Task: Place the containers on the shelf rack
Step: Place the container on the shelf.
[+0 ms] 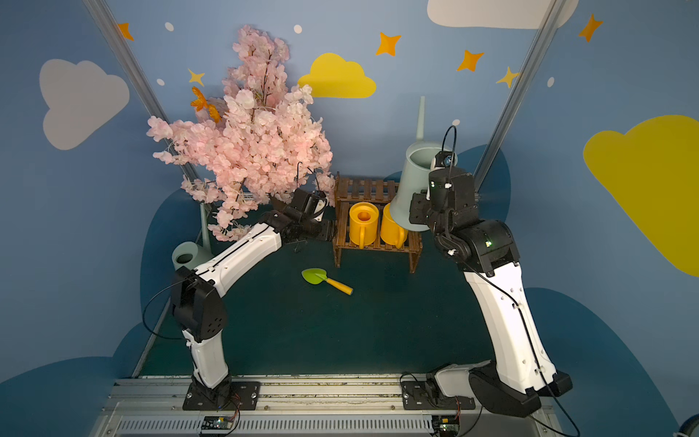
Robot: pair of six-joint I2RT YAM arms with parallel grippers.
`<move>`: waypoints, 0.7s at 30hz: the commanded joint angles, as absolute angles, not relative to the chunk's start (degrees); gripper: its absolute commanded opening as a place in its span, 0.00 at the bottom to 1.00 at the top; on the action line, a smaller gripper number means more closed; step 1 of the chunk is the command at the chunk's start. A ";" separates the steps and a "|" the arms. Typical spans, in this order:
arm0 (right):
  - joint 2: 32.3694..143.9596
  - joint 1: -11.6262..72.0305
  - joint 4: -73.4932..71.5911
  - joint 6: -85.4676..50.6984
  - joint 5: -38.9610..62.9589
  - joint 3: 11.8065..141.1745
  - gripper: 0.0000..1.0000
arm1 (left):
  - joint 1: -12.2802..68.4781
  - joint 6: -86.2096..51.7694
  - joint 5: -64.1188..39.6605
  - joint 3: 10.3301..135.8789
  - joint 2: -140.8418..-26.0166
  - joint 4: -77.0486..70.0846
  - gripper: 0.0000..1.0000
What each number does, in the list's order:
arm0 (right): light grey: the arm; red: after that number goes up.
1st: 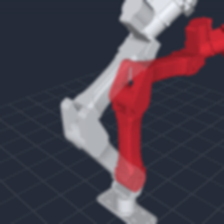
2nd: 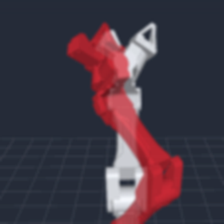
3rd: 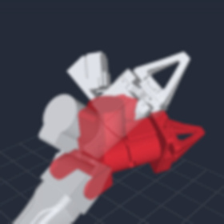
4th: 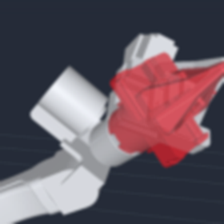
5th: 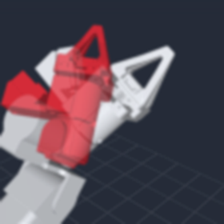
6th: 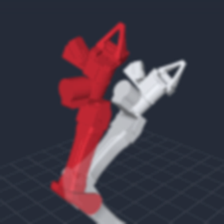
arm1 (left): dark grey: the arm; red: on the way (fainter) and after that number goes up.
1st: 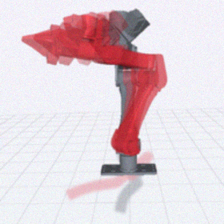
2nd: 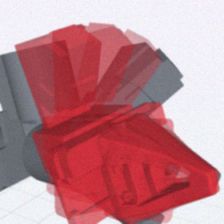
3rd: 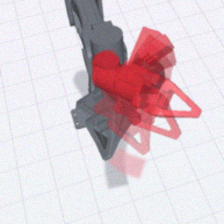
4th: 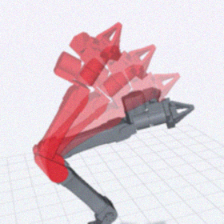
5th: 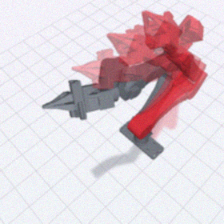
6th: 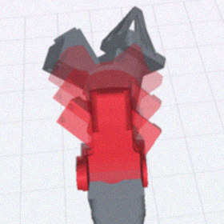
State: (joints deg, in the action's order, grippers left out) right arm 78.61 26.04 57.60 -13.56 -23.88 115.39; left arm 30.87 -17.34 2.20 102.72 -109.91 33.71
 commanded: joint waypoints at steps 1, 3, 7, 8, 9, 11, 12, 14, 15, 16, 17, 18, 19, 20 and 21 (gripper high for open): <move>80.27 23.94 55.19 -12.80 -19.66 120.33 0.00 | 31.23 -17.71 5.44 105.31 -112.42 36.99 0.60; 82.14 23.27 55.62 -12.51 -19.04 122.55 0.00 | 31.29 -17.92 5.86 106.06 -113.81 37.17 0.56; 85.58 22.66 56.16 -11.77 -19.16 126.98 0.00 | 31.92 -18.25 5.93 107.48 -116.36 37.34 0.50; 86.49 22.49 56.45 -11.66 -19.14 127.87 0.00 | 32.07 -18.34 5.98 107.69 -116.85 37.35 0.50; 87.36 22.28 56.75 -11.61 -19.11 128.88 0.00 | 32.18 -18.40 6.05 107.89 -117.23 37.43 0.49; 89.36 22.00 57.32 -11.52 -18.96 131.02 0.00 | 32.39 -19.14 6.66 107.74 -117.66 37.38 0.46; 90.18 21.98 57.52 -11.54 -19.07 131.78 0.00 | 32.40 -19.48 6.92 107.60 -117.74 37.36 0.43; 91.51 21.90 57.85 -11.43 -19.60 133.10 0.00 | 32.52 -20.04 7.24 107.43 -117.93 37.38 0.39; 92.27 21.89 58.02 -11.35 -20.01 133.72 0.00 | 32.61 -20.38 7.29 107.41 -118.01 37.36 0.35; 92.94 21.88 58.21 -11.34 -20.32 134.37 0.00 | 32.67 -20.61 7.22 107.38 -118.12 37.35 0.33; 93.58 21.80 58.57 -11.31 -20.67 135.10 0.00 | 32.71 -20.77 7.15 107.44 -118.25 37.35 0.29; 94.12 21.80 58.90 -11.40 -20.94 135.76 0.00 | 32.75 -21.11 7.20 107.40 -118.22 37.35 0.27; 94.77 21.80 59.20 -11.54 -21.25 136.27 0.00 | 32.82 -21.33 7.31 107.33 -118.26 37.35 0.25; 95.13 21.80 59.41 -11.66 -21.53 136.61 0.00 | 32.97 -21.62 7.42 107.21 -118.22 37.35 0.24; 95.30 21.84 59.48 -11.87 -21.74 136.74 0.00 | 33.04 -21.84 7.46 106.98 -118.09 37.35 0.22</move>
